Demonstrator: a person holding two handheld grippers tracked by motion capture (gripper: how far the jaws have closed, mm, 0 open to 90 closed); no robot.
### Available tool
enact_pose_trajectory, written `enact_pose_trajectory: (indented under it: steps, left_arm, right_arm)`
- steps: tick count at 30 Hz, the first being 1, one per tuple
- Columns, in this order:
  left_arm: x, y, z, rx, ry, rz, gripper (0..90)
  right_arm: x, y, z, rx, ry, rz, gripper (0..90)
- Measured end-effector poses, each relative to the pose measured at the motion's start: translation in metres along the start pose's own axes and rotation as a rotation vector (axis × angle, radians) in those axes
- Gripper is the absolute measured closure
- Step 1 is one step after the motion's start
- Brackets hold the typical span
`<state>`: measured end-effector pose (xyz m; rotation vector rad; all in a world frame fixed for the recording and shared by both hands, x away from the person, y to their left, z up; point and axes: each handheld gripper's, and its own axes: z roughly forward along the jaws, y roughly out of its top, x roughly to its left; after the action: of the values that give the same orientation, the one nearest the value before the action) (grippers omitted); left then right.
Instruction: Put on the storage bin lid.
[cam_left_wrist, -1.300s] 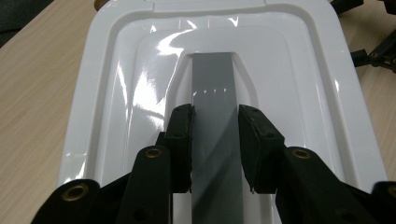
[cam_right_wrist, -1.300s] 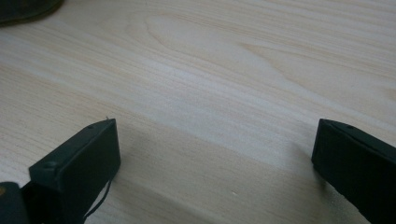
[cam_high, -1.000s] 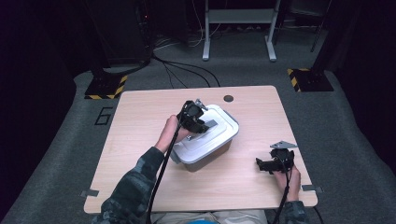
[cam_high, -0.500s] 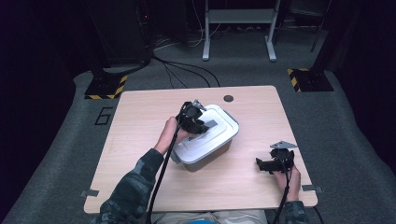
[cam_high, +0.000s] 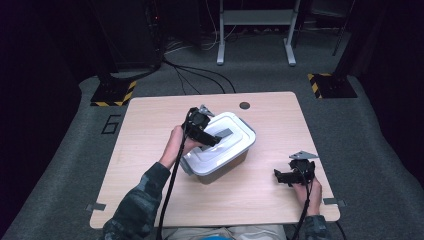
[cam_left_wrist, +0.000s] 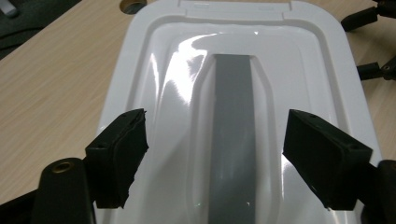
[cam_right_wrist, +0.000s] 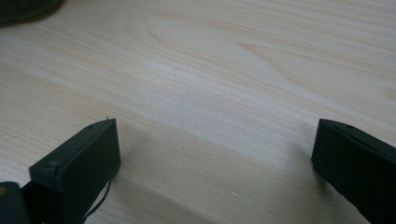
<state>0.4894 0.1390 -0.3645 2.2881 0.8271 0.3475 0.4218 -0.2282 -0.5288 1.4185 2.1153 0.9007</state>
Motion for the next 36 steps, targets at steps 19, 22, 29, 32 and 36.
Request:
enact_pose_trajectory:
  steps: [19,22,29,32,36]
  left_arm:
    - [0.052,-0.043,-0.043,-0.027,0.146,-0.126,15.1]
    - [0.062,-0.054,-0.046,-0.022,0.167,-0.153,15.1]
    - [0.083,-0.082,-0.052,-0.025,0.196,-0.235,15.2]
    - [0.091,-0.097,-0.053,-0.015,0.212,-0.266,15.2]
    - [0.100,-0.116,-0.049,-0.012,0.224,-0.309,15.1]
  right_arm:
    - [0.000,0.000,0.000,0.000,0.000,0.001,0.3]
    - [0.000,0.000,0.000,0.000,-0.001,0.000,0.4]
    - [0.000,0.000,0.000,0.000,-0.001,0.001,0.3]
    - [0.000,0.000,0.000,0.000,-0.001,0.000,0.3]
    - [0.001,0.000,0.000,0.002,-0.002,0.006,0.3]
